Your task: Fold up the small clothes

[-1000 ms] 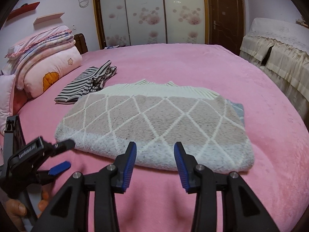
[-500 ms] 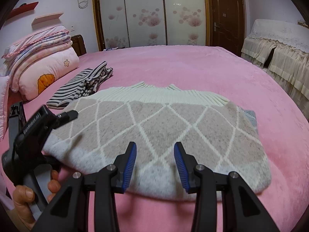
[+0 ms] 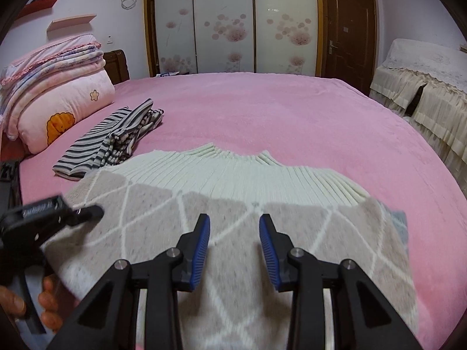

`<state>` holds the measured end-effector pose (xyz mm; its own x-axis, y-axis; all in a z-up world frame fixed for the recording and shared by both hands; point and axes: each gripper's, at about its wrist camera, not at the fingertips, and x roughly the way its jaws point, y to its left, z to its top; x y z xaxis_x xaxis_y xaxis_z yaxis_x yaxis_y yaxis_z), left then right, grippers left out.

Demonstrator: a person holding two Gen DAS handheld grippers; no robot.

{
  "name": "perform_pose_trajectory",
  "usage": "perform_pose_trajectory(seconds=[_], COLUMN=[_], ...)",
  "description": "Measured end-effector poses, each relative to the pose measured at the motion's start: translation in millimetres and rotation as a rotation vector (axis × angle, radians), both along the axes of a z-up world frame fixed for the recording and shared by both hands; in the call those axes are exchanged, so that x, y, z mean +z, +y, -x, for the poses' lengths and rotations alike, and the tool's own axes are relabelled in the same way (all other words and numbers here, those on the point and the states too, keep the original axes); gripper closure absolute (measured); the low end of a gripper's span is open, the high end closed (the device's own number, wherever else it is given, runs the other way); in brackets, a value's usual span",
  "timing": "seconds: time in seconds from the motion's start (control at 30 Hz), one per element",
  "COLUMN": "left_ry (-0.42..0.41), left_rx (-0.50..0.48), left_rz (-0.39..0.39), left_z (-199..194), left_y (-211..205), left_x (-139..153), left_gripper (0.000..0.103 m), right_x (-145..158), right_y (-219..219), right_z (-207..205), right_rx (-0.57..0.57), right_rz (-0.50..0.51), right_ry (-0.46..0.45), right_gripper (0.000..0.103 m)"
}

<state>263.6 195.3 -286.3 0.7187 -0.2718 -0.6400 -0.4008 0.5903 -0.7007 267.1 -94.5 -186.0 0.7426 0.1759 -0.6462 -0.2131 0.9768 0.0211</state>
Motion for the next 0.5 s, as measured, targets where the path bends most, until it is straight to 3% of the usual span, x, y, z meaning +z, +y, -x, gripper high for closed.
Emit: perform_pose_trajectory(seconds=[0.1, 0.27, 0.5], left_ry=[-0.03, -0.133, -0.243], left_rx=[-0.024, -0.068, -0.134], left_rz=[-0.078, -0.241, -0.37], left_z=[7.0, 16.8, 25.0], left_y=[-2.2, -24.3, -56.6], left_x=[11.2, 51.7, 93.6], left_gripper=[0.078, 0.08, 0.08], right_x=[-3.0, -14.7, -39.1], right_y=[4.9, 12.8, 26.5], right_z=[-12.9, -35.1, -50.2], right_rx=[0.0, 0.005, 0.049], right_rz=[0.008, 0.005, 0.054], right_ry=[0.015, 0.072, 0.156], right_gripper=[0.07, 0.077, 0.079])
